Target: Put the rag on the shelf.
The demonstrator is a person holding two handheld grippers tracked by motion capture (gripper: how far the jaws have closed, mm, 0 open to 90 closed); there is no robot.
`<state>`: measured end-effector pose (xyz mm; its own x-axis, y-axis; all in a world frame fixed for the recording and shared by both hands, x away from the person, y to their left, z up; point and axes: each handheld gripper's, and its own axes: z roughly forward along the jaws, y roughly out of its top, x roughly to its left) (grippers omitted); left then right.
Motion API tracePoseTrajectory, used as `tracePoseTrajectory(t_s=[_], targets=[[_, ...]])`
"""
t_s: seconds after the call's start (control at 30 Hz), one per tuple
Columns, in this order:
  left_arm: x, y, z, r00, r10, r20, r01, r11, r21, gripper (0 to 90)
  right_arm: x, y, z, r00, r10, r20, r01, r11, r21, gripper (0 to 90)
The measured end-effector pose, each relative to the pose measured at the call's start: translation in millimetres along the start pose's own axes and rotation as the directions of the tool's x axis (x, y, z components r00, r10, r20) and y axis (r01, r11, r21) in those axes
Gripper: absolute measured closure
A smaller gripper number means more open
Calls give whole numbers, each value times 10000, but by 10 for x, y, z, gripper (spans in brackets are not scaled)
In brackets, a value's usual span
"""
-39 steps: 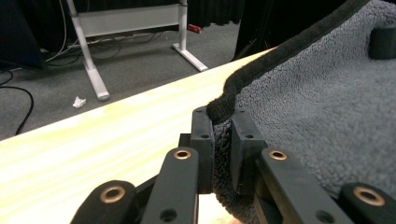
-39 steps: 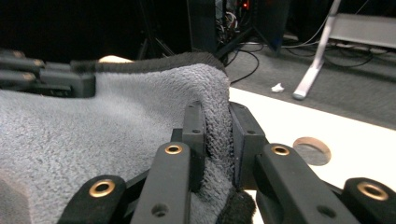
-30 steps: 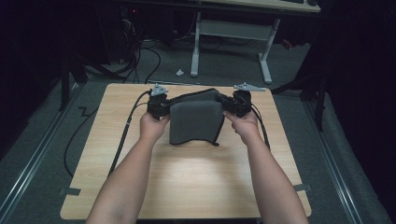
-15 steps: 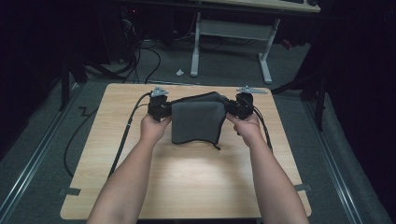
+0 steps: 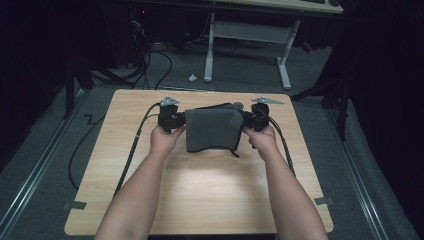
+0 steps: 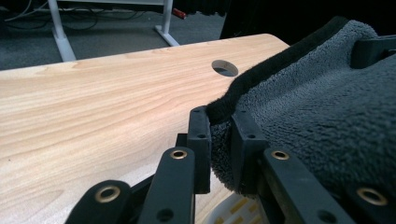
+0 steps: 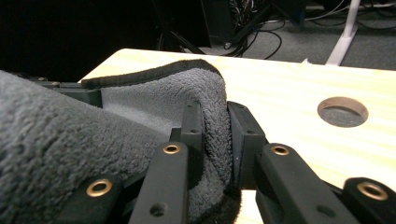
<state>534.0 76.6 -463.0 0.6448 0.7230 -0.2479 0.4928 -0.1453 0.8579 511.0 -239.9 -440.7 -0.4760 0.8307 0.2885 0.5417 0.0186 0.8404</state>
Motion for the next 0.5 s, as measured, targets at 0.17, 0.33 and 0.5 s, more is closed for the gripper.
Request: tracePoseTrajectory(t_s=[0.17,0.33,0.5], targets=[[3,-29,1,10000,-2,-25,3,9998,187,802,-9,-33,32,9999,103,-5,-103,9996,251,782],[2,-28,-3,10000,-25,-5,25,9997,226,800,-22,-38,31,9999,133,32,-134,9993,352,713],[7,-18,-12,9997,-148,-210,153,9996,250,753,-51,0,-10,9996,-175,242,163,9987,483,614]])
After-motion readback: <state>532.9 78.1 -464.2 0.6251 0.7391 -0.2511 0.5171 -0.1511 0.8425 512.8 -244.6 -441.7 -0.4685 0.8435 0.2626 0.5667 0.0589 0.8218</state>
